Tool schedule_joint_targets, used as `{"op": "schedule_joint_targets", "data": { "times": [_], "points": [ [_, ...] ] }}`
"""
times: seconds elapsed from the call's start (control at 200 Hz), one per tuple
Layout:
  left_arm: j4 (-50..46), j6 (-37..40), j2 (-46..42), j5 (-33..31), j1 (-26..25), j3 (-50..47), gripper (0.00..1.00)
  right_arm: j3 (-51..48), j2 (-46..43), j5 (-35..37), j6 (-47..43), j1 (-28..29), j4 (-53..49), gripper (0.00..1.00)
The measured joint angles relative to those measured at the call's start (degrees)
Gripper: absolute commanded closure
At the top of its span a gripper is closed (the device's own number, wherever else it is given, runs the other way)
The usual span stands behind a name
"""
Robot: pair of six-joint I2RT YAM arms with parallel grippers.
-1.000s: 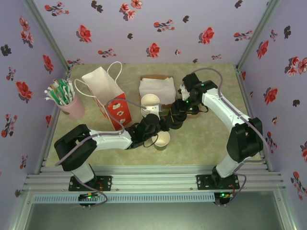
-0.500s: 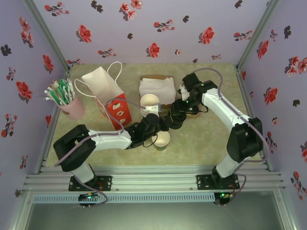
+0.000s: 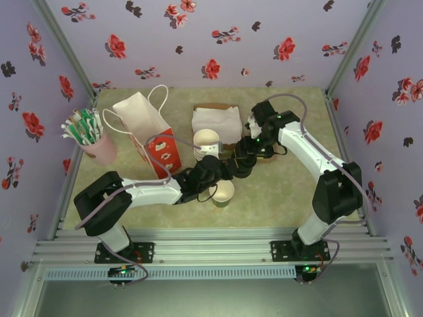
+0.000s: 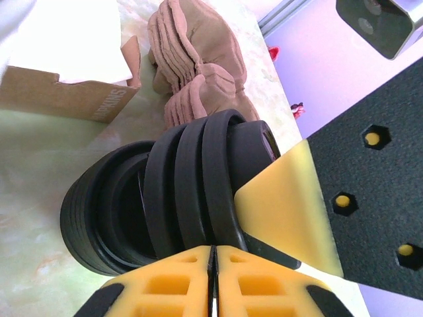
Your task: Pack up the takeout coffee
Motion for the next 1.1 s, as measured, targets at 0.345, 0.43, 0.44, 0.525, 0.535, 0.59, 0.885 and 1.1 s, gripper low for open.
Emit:
{"op": "schedule_joint_targets", "data": {
  "times": [0.345,0.43,0.44,0.525,0.535,0.59,0.885,1.1],
  "points": [
    [-0.9,-0.3,0.2,-0.2,0.4,0.6,0.9,0.1,0.0,0.0,0.0,-0.4,0.1,0.36],
    [-1.0,-0.3,0.2,-0.6,0.5,0.7,0.9,0.3,0.0,-0.3,0.0,-0.7,0.1,0.36],
    [-1.0,-0.3,0.2,-0.6,0.5,0.7,0.9,0.3,0.0,-0.3,0.0,-0.7,0.1,0.36],
    [-1.2,-0.3,0.2,-0.9,0.7,0.7,0.9,0.4,0.0,-0.4,0.0,-1.1,0.1,0.36],
    [-1.2,-0.3,0.2,-0.9,0.7,0.7,0.9,0.4,0.0,-0.4,0.0,-1.1,0.1,0.36],
    [-1.3,-0.3,0.2,-1.0,0.7,0.7,0.9,0.4,0.0,-0.4,0.0,-1.2,0.1,0.36],
    [-2.8,-0.7,0.2,-1.0,0.9,1.5,0.9,1.4,1.9,-1.4,0.0,-1.2,0.2,0.37],
    [-3.4,-1.1,0.5,-1.1,1.2,2.3,0.9,1.4,2.8,-2.1,0.0,-1.2,0.2,0.37]
  ]
}}
